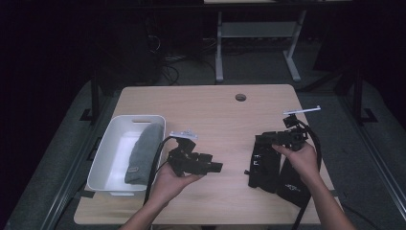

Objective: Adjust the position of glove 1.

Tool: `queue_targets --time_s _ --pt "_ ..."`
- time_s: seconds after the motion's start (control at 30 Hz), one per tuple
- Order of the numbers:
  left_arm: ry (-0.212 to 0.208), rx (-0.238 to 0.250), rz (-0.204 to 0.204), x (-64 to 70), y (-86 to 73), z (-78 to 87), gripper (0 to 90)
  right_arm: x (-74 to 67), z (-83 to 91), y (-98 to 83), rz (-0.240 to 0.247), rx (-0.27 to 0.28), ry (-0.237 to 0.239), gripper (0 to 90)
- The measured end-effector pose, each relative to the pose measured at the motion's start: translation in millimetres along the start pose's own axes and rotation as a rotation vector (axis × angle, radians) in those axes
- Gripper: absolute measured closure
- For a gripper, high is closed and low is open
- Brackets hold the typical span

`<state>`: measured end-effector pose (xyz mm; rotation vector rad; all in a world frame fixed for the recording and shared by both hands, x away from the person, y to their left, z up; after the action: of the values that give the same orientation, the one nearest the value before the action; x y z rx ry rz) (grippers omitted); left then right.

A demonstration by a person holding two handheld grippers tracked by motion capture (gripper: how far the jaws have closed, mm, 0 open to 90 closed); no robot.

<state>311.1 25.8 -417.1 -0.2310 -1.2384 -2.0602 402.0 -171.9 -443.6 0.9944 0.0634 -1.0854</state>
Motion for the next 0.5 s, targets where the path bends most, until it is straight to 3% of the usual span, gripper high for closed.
queue_targets --time_s 0.5 --pt "-0.020 -0.022 -0.005 4.4 -7.4 -15.9 36.6 32.6 26.1 -38.2 -0.046 0.004 -0.066 40.8"
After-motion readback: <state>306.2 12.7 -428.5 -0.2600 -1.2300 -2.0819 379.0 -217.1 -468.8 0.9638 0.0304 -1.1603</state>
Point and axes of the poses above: each handheld gripper's, and its own axes: z roughly backward along the jaws, y roughly out of its top, x roughly to its right, the point moved 10 cm from there along -z, roughly forward along the jaws, and after that the axes turned 2 degrees about x, right-handed, at the moved point
